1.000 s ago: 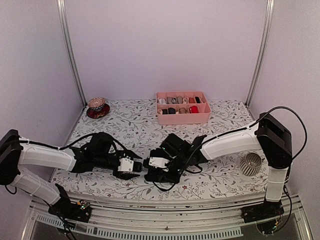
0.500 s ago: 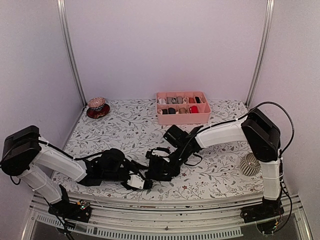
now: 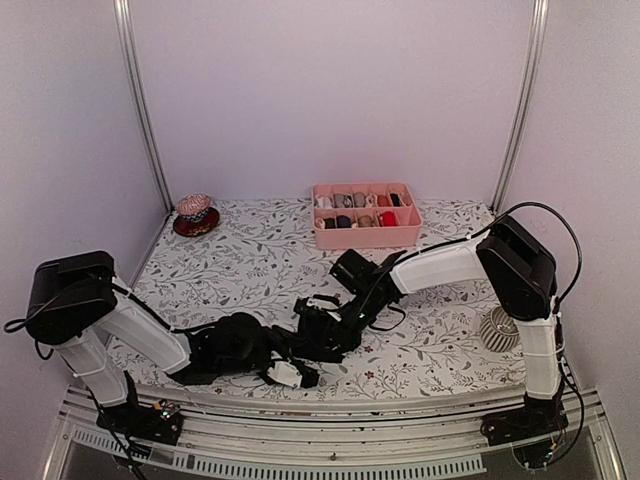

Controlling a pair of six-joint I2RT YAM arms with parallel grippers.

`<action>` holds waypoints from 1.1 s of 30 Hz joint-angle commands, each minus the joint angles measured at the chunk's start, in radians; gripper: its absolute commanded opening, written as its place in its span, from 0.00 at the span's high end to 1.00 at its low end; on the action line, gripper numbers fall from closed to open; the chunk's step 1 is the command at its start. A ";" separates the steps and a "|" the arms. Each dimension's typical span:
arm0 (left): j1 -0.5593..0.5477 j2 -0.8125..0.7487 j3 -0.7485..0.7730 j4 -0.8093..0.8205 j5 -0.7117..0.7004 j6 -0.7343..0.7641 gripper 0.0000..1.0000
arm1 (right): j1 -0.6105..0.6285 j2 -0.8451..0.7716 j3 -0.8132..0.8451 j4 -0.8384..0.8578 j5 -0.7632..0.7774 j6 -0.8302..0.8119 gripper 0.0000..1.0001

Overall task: Roll the underwear
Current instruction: Roll the underwear at the center of the board.

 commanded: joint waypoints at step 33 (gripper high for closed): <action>0.010 0.087 0.166 -0.442 0.024 -0.066 1.00 | 0.007 -0.120 -0.092 0.054 0.132 0.008 0.73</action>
